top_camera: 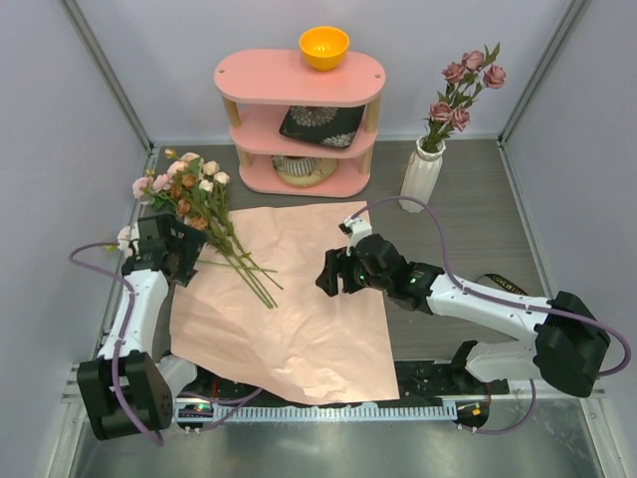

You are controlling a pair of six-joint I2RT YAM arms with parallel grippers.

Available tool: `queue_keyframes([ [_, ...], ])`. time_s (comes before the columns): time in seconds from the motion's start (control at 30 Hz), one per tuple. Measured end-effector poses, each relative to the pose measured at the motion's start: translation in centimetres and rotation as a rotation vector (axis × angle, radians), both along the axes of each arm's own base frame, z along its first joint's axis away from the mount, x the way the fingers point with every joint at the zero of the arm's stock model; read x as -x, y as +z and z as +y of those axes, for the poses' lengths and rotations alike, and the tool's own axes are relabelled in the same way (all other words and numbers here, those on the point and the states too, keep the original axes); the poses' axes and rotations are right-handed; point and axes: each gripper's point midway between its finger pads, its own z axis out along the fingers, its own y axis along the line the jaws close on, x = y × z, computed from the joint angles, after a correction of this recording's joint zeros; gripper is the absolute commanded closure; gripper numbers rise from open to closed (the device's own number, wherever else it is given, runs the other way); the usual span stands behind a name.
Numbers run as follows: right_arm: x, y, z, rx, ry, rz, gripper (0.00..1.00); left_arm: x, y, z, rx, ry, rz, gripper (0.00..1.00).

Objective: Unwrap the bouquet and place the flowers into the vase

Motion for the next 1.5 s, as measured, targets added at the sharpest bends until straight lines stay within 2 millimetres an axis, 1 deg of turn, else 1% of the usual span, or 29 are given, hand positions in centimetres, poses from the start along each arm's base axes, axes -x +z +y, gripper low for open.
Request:
queue_keyframes([
  [0.07,-0.5,1.0,0.3,-0.022,-0.006,-0.029,0.27,0.2,-1.6,1.0,0.048,0.079,0.047,0.14],
  [0.2,-0.7,2.4,0.0,-0.038,-0.014,-0.071,0.26,-0.2,-4.0,1.9,0.103,0.19,0.098,0.22],
  [0.27,-0.7,3.4,-0.6,-0.048,-0.021,-0.103,0.26,-0.4,-5.2,2.0,0.128,0.229,0.121,0.24],
  [0.3,-0.7,3.8,-0.8,-0.052,-0.024,-0.116,0.25,-0.6,-5.8,2.1,0.14,0.246,0.13,0.28],
  [0.33,-0.7,4.1,-1.3,-0.05,-0.031,-0.133,0.25,-0.8,-6.3,2.1,0.15,0.261,0.137,0.29],
  [0.47,-0.7,4.6,-2.4,-0.032,-0.053,-0.165,0.24,-1.8,-8.9,2.5,0.177,0.319,0.179,0.37],
  [0.5,-0.7,4.6,-2.7,-0.026,-0.056,-0.171,0.24,-2.0,-9.2,2.5,0.186,0.33,0.183,0.42],
  [0.57,-0.7,4.4,-3.2,-0.009,-0.065,-0.178,0.24,-2.8,-9.0,3.0,0.181,0.357,0.143,0.48],
  [0.6,-0.6,4.3,-3.5,0.001,-0.07,-0.177,0.24,-3.0,-9.1,3.2,0.18,0.37,0.132,0.55],
  [0.67,-0.6,4.0,-3.8,0.016,-0.078,-0.175,0.24,-3.1,-9.3,3.5,0.174,0.39,0.118,0.59],
  [0.77,-0.7,3.7,-4.1,0.032,-0.086,-0.171,0.25,-3.1,-9.6,3.9,0.161,0.406,0.093,0.73],
  [0.8,-0.7,3.6,-4.2,0.035,-0.09,-0.17,0.24,-3.1,-9.6,3.9,0.158,0.408,0.089,0.85],
  [0.87,-0.7,3.4,-4.4,0.046,-0.095,-0.167,0.24,-3.0,-9.8,4.1,0.156,0.413,0.078,0.99],
  [0.97,-0.7,3.2,-4.7,0.061,-0.104,-0.16,0.24,-2.9,-9.8,4.1,0.153,0.405,0.06,1.0],
  [1.03,-0.7,3.2,-4.8,0.069,-0.112,-0.155,0.24,-2.7,-8.8,4.2,0.147,0.399,0.03,1.0],
  [1.1,-0.9,3.4,-4.8,0.071,-0.123,-0.157,0.25,-2.6,-6.7,4.4,0.135,0.389,-0.028,1.0],
  [1.17,-1.2,3.8,-4.9,0.081,-0.135,-0.16,0.24,-2.3,-3.1,4.5,0.112,0.377,-0.123,1.0],
  [1.23,-1.4,4.3,-5.2,0.097,-0.15,-0.165,0.24,-1.8,0.9,4.7,0.067,0.352,-0.196,1.0],
  [1.27,-1.6,4.6,-5.3,0.102,-0.158,-0.17,0.24,-1.9,3.0,4.8,0.044,0.331,-0.228,1.0],
  [1.33,-1.9,5.6,-5.4,0.107,-0.167,-0.182,0.24,-3.1,7.3,4.4,0.005,0.265,-0.315,1.0],
  [1.37,-2.1,6.1,-5.5,0.111,-0.17,-0.188,0.24,-3.7,9.1,3.8,-0.007,0.215,-0.363,1.0],
  [1.4,-2.3,6.8,-5.5,0.113,-0.172,-0.195,0.24,-4.2,10.4,2.8,-0.006,0.154,-0.408,1.0],
  [1.43,-2.6,7.5,-5.5,0.111,-0.171,-0.201,0.25,-4.8,11.8,1.2,-0.005,0.064,-0.463,1.0],
  [1.5,-3.0,9.0,-5.0,0.099,-0.161,-0.211,0.25,-5.4,13.8,-3.2,0.017,-0.15,-0.549,1.0],
])
